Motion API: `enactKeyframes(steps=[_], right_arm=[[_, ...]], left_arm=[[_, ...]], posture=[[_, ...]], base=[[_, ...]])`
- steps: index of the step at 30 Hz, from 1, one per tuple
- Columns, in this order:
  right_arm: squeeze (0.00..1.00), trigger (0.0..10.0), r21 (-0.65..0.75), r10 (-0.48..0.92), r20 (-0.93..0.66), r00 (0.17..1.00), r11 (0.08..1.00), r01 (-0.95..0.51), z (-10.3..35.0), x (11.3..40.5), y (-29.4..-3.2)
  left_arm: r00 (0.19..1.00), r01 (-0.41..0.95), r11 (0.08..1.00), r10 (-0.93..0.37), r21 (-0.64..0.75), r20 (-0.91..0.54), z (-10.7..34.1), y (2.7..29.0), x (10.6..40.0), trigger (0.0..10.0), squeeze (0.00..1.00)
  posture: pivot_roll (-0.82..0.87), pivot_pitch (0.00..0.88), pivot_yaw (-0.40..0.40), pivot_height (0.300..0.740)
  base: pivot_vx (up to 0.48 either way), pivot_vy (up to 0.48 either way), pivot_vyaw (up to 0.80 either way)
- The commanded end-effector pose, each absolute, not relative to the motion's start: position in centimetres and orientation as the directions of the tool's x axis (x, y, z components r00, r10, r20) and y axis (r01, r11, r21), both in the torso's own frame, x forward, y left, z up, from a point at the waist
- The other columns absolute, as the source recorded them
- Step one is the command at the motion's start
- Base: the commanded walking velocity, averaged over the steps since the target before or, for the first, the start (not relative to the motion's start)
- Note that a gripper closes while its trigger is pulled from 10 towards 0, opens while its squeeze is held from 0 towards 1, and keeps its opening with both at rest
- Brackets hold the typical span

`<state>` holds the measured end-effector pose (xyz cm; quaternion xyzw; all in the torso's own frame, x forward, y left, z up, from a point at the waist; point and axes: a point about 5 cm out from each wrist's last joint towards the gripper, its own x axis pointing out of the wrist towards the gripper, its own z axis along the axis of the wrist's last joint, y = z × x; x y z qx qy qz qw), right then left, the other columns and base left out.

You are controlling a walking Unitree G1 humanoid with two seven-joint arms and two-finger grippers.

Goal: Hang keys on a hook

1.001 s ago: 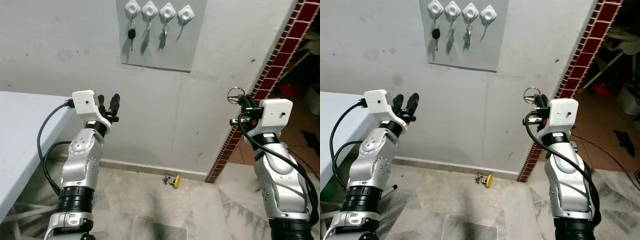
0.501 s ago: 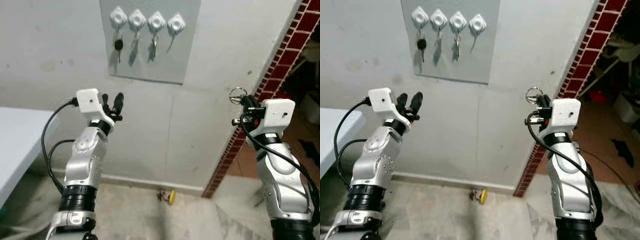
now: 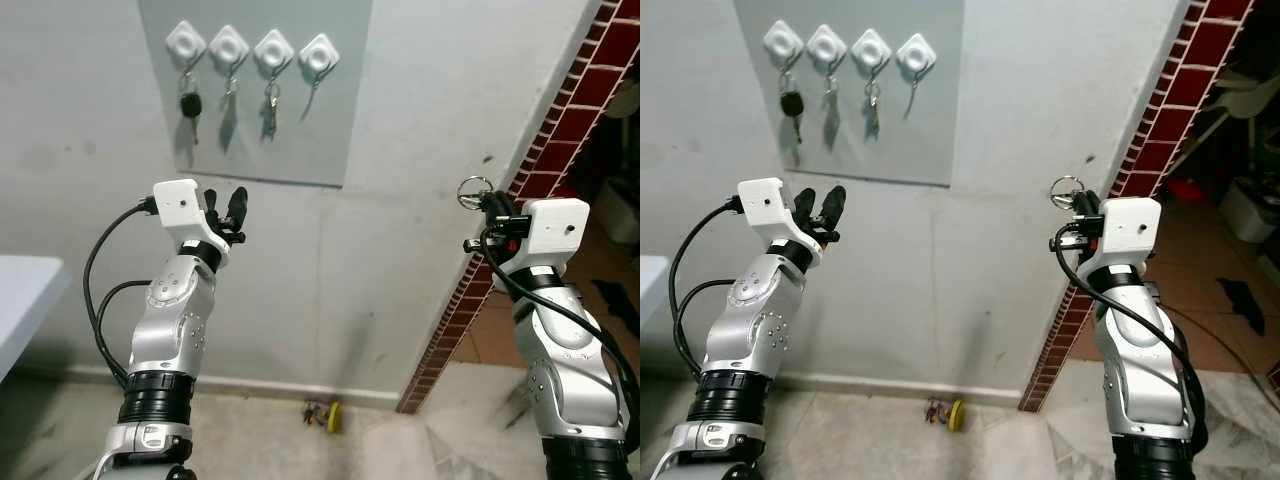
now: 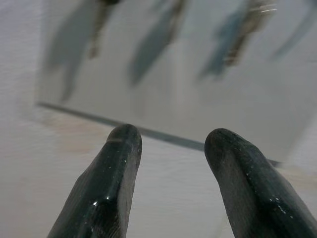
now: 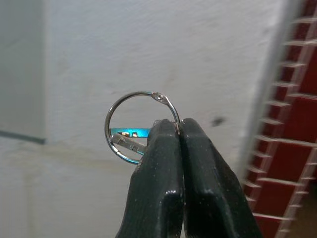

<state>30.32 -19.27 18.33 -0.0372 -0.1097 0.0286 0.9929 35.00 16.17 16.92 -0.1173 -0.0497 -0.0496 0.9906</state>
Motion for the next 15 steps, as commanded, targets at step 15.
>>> enactKeyframes(steps=[15], right_arm=[[0.0,10.0,-0.086,0.131,0.225,0.965,0.99,-0.114,18.8,30.24,-18.23]], left_arm=[[0.993,0.077,0.967,-0.052,-0.241,0.11,17.49,16.71,35.18,10.0,0.0]], posture=[[-0.14,0.002,-0.054,0.724]], base=[[0.0,0.0,0.0]])
